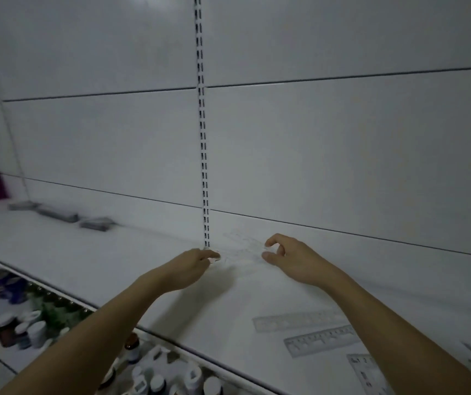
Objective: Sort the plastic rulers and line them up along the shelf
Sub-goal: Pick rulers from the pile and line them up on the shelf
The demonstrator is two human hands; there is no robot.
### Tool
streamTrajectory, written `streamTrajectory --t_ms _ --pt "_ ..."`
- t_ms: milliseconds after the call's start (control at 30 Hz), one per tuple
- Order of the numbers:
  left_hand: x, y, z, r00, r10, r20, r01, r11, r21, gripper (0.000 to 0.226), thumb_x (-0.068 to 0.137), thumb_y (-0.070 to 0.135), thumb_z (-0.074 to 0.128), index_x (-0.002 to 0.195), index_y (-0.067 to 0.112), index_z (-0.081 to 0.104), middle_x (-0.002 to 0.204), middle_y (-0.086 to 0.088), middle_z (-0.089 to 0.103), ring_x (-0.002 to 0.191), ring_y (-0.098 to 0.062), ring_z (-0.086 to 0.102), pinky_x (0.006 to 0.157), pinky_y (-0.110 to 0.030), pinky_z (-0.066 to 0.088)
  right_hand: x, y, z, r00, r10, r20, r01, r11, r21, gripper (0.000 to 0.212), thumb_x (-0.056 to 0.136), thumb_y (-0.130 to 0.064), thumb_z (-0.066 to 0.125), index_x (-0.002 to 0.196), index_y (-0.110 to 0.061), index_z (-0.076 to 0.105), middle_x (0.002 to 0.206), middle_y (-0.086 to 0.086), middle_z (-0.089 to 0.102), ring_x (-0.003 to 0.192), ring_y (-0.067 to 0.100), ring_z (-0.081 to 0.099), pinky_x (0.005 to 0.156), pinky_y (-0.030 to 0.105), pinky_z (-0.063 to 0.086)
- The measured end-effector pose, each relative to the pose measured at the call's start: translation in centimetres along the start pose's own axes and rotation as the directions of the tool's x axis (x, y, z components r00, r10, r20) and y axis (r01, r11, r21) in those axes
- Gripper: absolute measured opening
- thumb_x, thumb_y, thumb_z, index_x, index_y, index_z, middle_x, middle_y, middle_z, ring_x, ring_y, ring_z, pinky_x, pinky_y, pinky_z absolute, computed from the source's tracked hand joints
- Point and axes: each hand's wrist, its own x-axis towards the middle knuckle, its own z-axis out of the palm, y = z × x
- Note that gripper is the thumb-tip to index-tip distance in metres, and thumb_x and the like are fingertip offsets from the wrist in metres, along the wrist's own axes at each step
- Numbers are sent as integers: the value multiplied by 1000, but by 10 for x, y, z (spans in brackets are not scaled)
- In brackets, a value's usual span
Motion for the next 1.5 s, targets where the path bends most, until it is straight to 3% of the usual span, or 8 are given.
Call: streamTrajectory --t_ms 133,300,567,767,900,1133,1300,1500 --pt "-30 -58 -20 996 -47 -72 52 996 67 46 96 56 38 132 31 51 118 -3 55 101 -15 52 84 -29 38 28 -51 42 998 -61 24 62 997 -42 30 92 -45 58 116 -27 56 91 -5 56 79 12 55 74 30 44" --pt "-79 -153 -66 984 -115 -138 131 985 110 41 93 55 46 126 32 53 97 4 48 83 -11 46 69 -27 35 63 -129 113 995 -96 3 96 995 -36 32 86 -50 63 111 -31 59 86 -11 55 74 8 54 69 28 42" --pt "-168 -303 -153 925 -203 -322 256 958 129 50 89 65 41 129 37 52 118 6 59 99 -11 57 79 -28 49 136 -271 224 980 -198 -14 196 975 -101 30 86 -49 63 109 -32 55 77 -11 55 69 8 53 60 26 37" --pt "-199 -388 -215 876 -267 -401 353 922 159 42 87 63 50 123 41 49 111 9 61 79 -5 53 73 -28 53 192 -345 284 973 -232 -9 230 968 -104 31 84 -48 64 108 -31 56 82 -14 49 73 9 50 55 24 33" --pt "-185 -437 -247 886 -246 -392 330 930 163 37 90 52 55 123 35 55 110 9 51 88 -6 51 73 -23 47 232 -369 313 971 -235 -41 229 966 -117 28 85 -48 62 108 -33 58 90 -14 56 78 7 55 62 27 38" --pt "-126 -516 -285 899 -172 -403 285 928 240 37 88 53 56 123 39 57 102 18 48 93 -5 48 82 -31 33 325 -387 346 957 -286 -53 279 954 -112 31 87 -43 64 116 -30 62 104 -14 58 90 9 55 76 29 43" --pt "-89 -556 -315 925 -141 -352 224 953 205 36 86 48 62 121 40 59 99 18 51 88 -5 51 88 -32 42 389 -404 366 965 -262 -20 261 964 -45 34 84 -42 69 114 -28 63 102 -13 60 85 8 56 77 30 46" --pt "-37 -590 -330 938 -60 -342 108 987 123 32 87 31 68 118 27 64 108 13 51 91 -6 55 84 -22 47 431 -406 369 976 -203 -76 206 978 37 29 84 -42 69 108 -27 65 99 -13 63 80 7 59 73 26 46"
